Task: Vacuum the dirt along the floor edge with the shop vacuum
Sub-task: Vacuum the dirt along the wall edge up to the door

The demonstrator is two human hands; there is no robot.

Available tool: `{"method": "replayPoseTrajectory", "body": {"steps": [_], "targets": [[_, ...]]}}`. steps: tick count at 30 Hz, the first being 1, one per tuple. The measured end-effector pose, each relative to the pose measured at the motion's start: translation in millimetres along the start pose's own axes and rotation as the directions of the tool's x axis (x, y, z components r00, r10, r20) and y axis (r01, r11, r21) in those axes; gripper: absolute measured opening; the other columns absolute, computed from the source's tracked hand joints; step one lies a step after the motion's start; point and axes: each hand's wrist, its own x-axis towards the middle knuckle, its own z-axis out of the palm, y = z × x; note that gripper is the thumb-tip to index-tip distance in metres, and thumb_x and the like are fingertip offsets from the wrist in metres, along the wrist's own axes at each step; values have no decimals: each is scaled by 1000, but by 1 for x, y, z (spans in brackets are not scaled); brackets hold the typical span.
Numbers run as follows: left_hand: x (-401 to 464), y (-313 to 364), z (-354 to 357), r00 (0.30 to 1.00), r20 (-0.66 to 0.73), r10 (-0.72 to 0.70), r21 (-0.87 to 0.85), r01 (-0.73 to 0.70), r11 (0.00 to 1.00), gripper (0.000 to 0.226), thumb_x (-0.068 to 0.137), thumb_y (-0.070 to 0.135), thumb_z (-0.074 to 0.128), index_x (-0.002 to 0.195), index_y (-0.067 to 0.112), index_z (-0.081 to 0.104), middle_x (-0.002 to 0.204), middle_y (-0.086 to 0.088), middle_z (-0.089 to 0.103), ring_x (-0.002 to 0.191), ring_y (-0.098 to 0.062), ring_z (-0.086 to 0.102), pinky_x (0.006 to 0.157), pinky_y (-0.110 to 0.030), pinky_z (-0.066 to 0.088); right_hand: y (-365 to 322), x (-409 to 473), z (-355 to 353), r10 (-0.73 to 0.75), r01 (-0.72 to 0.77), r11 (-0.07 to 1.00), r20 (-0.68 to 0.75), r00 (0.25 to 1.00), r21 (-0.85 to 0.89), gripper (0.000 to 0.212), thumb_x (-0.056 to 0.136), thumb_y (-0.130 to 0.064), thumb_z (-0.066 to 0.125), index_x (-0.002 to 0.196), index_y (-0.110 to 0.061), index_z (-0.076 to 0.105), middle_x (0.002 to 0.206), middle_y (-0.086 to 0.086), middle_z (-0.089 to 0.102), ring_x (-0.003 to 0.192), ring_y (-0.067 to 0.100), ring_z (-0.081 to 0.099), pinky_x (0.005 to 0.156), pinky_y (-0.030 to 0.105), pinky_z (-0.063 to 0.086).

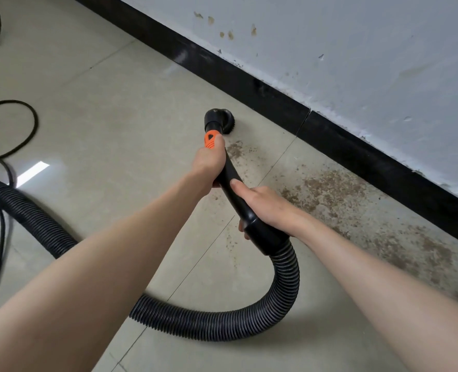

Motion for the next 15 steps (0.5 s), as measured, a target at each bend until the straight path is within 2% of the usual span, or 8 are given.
{"method": "replayPoseTrajectory", "body": {"steps": [2,4,8,13,15], "targets": [[7,9,6,1000,24,10,6,-10,1000,41,97,47,33,105,9,46,78,-1,50,65,-14,52,46,-26,41,-2,7,-7,7,-6,1000,-25,1000,13,66,85,-70,38,91,-9,60,90,25,71,84,43,68,86,53,55],[15,18,12,999,45,16,15,-16,1000,41,98,47,33,104,9,45,78,-2,50,66,-14,52,48,-27,42,-2,15,-15,24,-23,999,-37,999,41,70,80,-73,37,89,-7,60,87,23,72,82,41,69,85,53,55],[26,30,24,997,67,26,62,-30,998,44,97,48,32,107,8,47,79,-3,51,66,-16,53,47,-27,42,2,25,-24,60,-57,996,-48,997,64,73,90,-67,34,85,-2,66,70,11,73,74,31,70,87,45,56],[26,31,33,994,97,44,108,-55,993,45,96,48,34,110,7,48,81,-3,52,67,-16,54,47,-26,43,10,21,-19,60,-51,996,-122,991,78,70,93,-64,30,78,-5,65,71,11,71,75,31,69,85,44,56],[24,28,30,993,102,57,127,-70,989,46,96,49,34,110,7,48,80,-3,52,67,-16,54,49,-27,43,9,18,-11,40,-28,997,-166,985,72,71,93,-65,30,80,-5,64,78,14,72,74,32,70,82,45,57]]}}
